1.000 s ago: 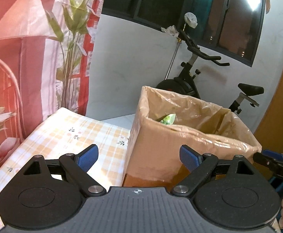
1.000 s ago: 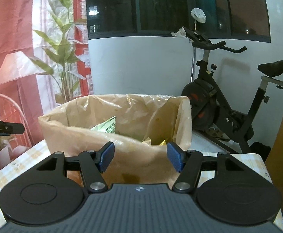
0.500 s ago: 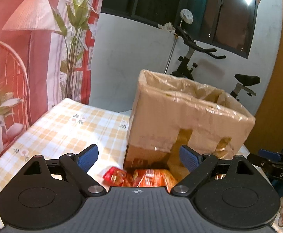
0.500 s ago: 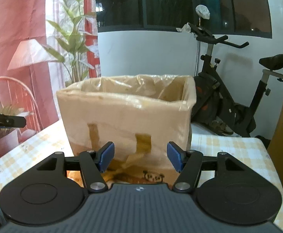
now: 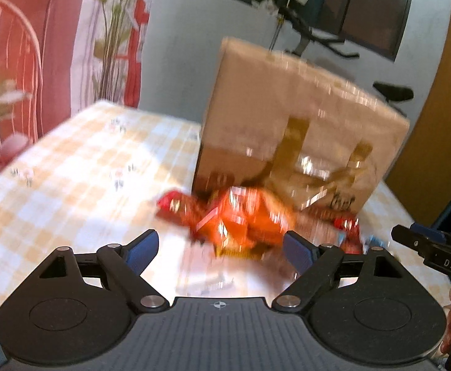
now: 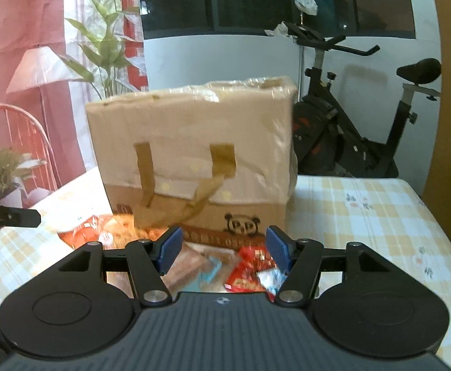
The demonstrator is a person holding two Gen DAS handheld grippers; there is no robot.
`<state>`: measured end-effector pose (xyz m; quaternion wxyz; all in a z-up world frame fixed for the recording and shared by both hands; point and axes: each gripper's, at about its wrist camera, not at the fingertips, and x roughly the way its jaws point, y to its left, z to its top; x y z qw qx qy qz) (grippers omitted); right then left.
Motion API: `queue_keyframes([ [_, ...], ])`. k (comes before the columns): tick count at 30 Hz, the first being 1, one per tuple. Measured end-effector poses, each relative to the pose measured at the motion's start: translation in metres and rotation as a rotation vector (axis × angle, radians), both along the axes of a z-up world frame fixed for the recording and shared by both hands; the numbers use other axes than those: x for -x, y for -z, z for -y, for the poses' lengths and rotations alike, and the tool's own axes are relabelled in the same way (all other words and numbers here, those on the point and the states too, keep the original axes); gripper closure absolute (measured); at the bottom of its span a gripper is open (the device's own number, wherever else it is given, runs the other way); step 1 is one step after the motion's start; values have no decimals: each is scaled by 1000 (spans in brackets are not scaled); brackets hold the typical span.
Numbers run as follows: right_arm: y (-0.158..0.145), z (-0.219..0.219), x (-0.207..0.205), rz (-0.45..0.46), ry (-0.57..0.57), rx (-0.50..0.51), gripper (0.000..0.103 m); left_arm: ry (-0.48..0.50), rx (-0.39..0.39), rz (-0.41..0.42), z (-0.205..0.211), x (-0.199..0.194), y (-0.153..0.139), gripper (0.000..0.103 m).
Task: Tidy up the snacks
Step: 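Move both tools back down to the snack pile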
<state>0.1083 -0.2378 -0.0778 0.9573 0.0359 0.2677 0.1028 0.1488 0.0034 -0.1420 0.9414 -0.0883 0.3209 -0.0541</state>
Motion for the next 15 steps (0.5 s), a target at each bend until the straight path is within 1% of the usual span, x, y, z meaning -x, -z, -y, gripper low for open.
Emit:
queue_keyframes([
  [3,14,-3,9,-20,14,-12,40,18,-3,-46,2,0,12,15],
  [7,32,-9,18,-55,5,22,40,43,-19,-112,10,-2,27,15],
  [11,41,-8,20,-73,15,20,40,57,-16,-179,14,-1,45,15],
  [15,48,-6,20,-85,32,17,40,81,-49,-211,24,0,58,15],
])
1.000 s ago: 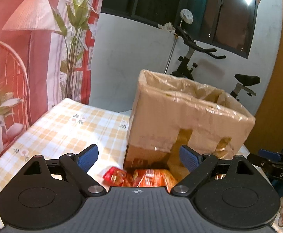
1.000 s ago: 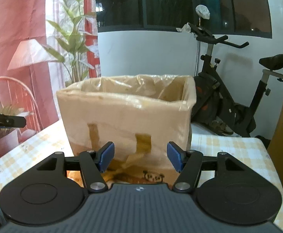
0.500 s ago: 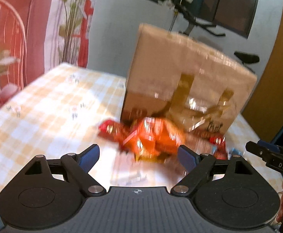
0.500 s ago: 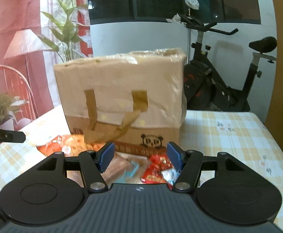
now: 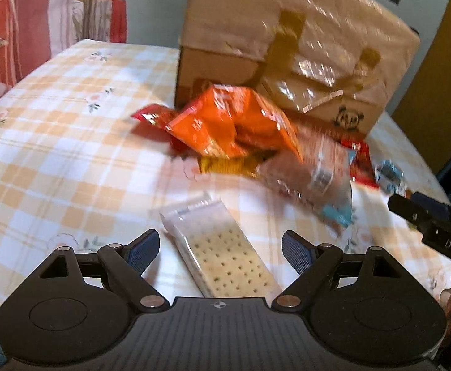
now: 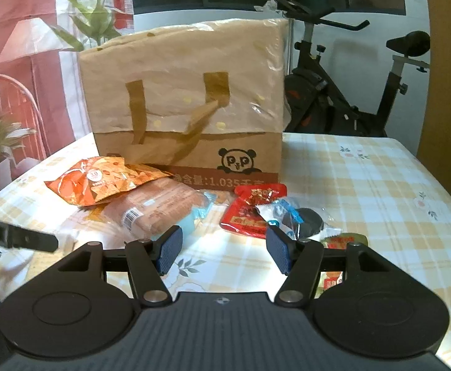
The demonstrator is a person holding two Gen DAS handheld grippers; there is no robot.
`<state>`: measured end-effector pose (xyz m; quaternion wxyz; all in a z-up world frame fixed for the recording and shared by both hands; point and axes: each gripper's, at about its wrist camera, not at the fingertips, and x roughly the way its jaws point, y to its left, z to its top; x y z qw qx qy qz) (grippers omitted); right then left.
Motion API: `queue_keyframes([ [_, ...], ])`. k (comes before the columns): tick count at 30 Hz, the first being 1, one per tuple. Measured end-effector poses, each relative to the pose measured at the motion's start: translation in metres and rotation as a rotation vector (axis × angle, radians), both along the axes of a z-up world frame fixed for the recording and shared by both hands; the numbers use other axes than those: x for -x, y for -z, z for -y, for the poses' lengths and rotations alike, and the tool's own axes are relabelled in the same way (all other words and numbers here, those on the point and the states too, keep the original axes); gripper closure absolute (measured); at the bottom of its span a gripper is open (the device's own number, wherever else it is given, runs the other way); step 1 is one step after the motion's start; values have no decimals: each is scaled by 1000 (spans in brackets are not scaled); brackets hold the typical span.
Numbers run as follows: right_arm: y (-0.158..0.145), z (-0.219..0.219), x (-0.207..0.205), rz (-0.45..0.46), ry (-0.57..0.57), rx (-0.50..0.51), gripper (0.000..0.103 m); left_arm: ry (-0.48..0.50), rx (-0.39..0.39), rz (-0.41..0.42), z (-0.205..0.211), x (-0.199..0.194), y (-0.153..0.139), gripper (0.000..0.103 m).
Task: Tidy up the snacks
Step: 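Move both tools back down to the snack pile, then grasp the white cracker pack with the left tool while the right tool grasps the black-filled wrapped snack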
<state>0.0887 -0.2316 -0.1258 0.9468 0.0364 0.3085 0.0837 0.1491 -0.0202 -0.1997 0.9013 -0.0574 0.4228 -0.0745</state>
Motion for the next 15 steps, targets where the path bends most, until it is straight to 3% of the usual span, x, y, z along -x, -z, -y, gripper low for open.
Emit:
queue_keyframes([
  [4,8,1,-2,-30,3,-8,40,46,-90,-13,15,0,10,15],
  [7,11,-1,-3,-37,-4,-3,40,44,-104,1,16,0,10,17],
  [11,16,0,-4,-55,0,-5,40,22,-103,34,6,1,6,42],
  [15,20,2,-6,-73,16,-6,40,8,-58,52,-1,-1,6,46],
])
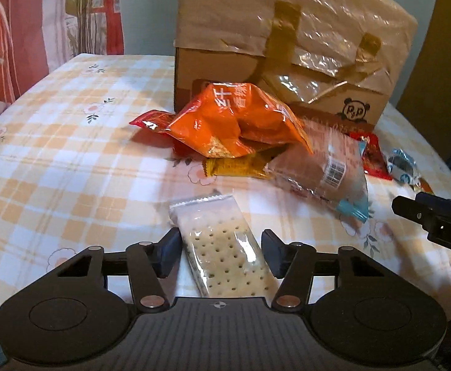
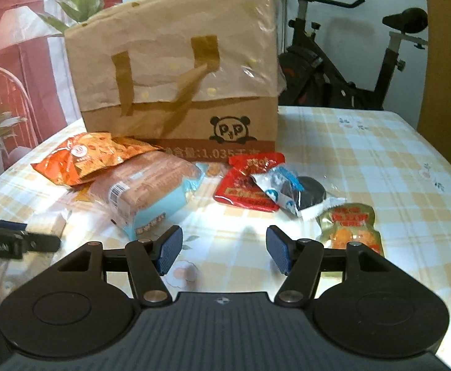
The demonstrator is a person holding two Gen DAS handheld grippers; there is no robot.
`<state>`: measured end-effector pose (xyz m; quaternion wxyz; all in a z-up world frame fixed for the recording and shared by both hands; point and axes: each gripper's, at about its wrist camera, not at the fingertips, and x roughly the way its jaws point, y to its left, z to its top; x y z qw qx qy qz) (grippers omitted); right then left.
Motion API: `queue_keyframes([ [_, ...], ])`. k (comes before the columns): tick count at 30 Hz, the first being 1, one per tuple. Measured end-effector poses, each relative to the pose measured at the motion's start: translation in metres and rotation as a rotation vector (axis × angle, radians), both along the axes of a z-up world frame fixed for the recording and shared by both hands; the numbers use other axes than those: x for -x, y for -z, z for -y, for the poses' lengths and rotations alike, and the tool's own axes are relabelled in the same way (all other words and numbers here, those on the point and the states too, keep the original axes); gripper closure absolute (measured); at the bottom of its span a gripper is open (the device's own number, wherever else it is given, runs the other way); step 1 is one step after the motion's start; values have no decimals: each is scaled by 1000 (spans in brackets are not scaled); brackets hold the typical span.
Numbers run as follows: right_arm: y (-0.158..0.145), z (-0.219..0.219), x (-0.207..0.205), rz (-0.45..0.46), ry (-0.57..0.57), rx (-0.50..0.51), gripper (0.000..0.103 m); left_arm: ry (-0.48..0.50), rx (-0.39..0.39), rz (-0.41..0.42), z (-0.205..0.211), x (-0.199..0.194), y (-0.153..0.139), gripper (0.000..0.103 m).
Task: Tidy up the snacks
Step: 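Grasp the white cracker pack with the left tool while the right tool grasps the black-filled wrapped snack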
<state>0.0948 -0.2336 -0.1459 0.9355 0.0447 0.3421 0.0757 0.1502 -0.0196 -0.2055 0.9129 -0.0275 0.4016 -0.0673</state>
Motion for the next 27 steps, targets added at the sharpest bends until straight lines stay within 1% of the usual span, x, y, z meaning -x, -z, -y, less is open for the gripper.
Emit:
queue_keyframes([
  [8,-5,2,1,38,15,22,40,-6,27,36,-1,0,-5,47],
  [12,-12,11,-6,62,40,11,40,-7,35,39,-2,0,-6,47],
  [15,-18,16,-20,93,42,78,40,-6,39,38,-2,-1,-5,47],
  [18,-17,22,-41,105,32,148,40,-7,43,39,-4,0,-6,47],
  [21,-8,30,-67,48,25,183,40,-13,45,42,-5,0,-6,47],
  [23,-2,34,-82,-6,21,172,39,-17,50,42,-6,-1,-6,47],
  [27,4,34,-97,-45,-8,156,37,-18,56,43,-7,-2,-6,47],
])
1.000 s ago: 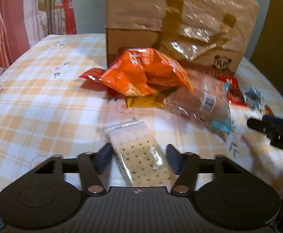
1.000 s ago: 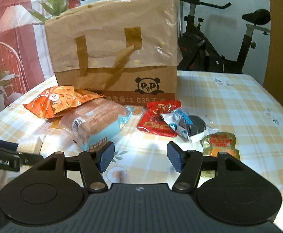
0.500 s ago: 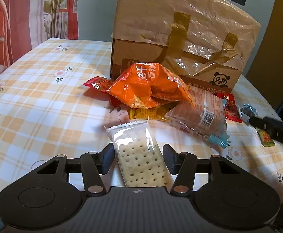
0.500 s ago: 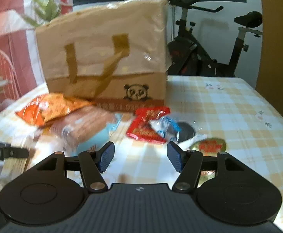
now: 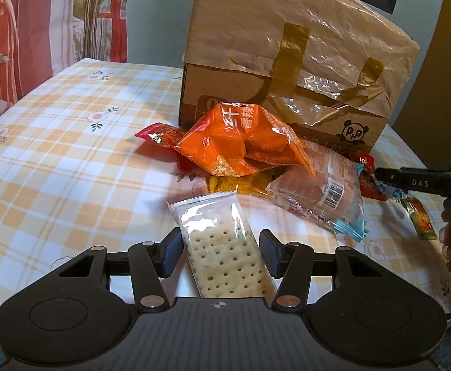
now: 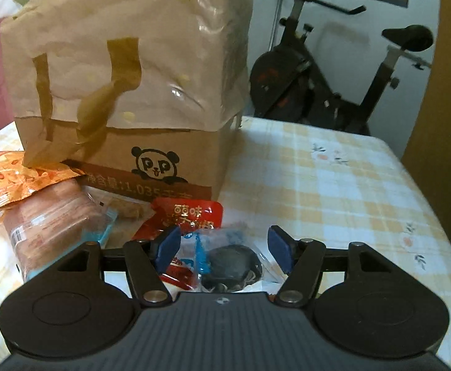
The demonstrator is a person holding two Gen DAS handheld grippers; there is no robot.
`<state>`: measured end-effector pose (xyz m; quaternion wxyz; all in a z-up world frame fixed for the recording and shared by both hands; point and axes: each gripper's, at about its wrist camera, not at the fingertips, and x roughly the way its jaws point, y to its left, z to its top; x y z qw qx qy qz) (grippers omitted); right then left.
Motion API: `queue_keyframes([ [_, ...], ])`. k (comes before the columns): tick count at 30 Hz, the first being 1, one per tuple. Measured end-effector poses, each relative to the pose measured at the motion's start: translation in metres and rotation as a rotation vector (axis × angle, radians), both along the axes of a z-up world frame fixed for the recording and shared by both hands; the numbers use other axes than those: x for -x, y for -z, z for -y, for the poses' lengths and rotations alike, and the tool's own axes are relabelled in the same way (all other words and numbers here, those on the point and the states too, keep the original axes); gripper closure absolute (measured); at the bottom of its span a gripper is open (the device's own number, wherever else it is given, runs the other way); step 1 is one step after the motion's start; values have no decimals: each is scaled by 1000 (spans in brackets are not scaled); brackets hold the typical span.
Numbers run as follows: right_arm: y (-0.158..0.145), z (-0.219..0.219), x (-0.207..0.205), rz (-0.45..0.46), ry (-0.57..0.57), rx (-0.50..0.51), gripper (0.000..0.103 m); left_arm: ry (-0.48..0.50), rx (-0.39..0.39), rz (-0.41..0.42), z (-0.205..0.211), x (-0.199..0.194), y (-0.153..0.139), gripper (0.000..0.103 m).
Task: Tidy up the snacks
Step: 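Grasp the white cracker pack with the left tool while the right tool grasps the black-filled wrapped snack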
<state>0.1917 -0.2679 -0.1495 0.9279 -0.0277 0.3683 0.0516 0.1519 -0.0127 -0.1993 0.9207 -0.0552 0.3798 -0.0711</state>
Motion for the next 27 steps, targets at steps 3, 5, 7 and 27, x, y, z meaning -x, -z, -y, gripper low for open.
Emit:
queue_keyframes([
  [3,5,-1,0,-45,0,-37,33,-1,7,4,-1,1,0,47],
  [5,8,-3,6,-59,1,-65,33,-1,9,3,-1,1,0,47],
  [7,8,-6,14,-53,7,-88,34,0,9,5,0,2,0,47],
  [27,14,-32,57,49,26,-10,47,-1,5,13,-1,6,-3,47],
])
